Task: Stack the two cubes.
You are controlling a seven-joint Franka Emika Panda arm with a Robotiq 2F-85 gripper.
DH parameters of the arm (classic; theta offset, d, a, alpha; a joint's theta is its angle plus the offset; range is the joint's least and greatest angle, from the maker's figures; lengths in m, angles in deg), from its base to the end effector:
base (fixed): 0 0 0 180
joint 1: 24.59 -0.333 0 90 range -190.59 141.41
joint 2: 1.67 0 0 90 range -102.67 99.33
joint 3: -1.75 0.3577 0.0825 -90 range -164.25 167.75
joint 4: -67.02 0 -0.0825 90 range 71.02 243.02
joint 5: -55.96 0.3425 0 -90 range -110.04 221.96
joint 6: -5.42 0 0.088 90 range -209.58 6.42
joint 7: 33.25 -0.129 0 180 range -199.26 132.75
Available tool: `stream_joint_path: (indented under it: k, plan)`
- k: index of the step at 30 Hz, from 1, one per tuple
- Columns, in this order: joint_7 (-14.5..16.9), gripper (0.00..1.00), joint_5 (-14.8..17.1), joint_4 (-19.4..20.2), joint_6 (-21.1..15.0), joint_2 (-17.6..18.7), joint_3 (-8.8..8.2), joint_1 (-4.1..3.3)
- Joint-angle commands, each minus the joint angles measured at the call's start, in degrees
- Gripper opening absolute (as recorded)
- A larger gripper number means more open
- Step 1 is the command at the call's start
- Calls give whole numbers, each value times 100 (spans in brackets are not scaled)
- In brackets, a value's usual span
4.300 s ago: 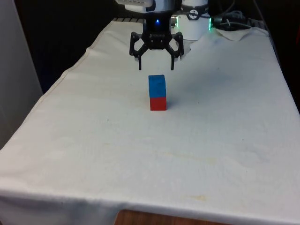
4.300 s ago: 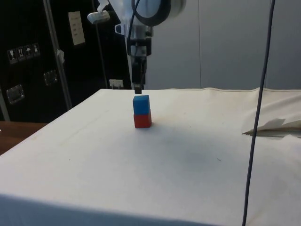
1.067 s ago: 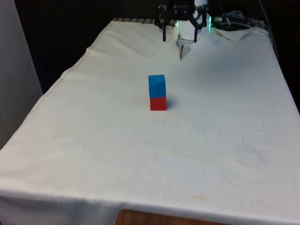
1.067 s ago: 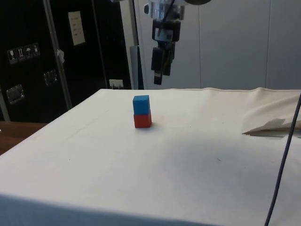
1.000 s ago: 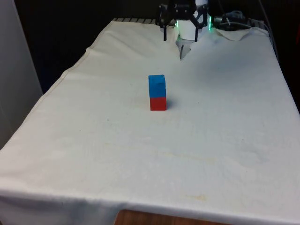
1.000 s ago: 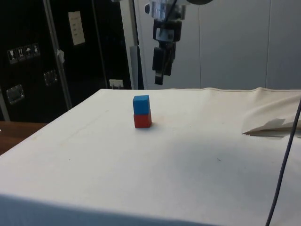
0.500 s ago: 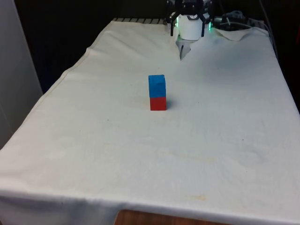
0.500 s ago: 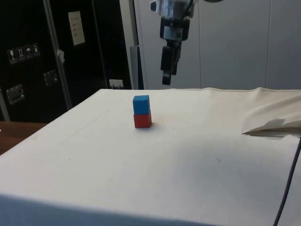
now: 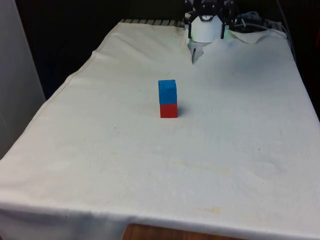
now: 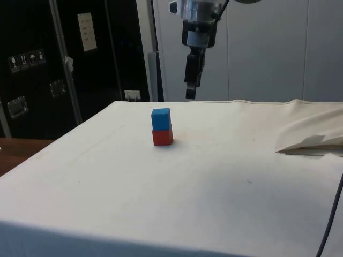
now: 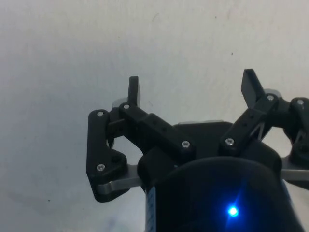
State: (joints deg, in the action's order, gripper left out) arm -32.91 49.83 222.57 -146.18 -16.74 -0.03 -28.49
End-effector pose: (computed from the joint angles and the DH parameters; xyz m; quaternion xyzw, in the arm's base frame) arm 0.3791 0.0158 0.3784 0.9928 0.0658 0.0973 0.0243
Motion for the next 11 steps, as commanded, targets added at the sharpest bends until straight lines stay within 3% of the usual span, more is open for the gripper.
stream_joint_path:
  k: [1,2,10,11]
  plan:
    - [0,100,0,0,0,0,0,0]
    - [-63,100,-80,17,-6,-23,29,46]
    - [-166,100,-52,17,-17,-23,17,46]
    - [-115,100,0,0,0,0,0,6]
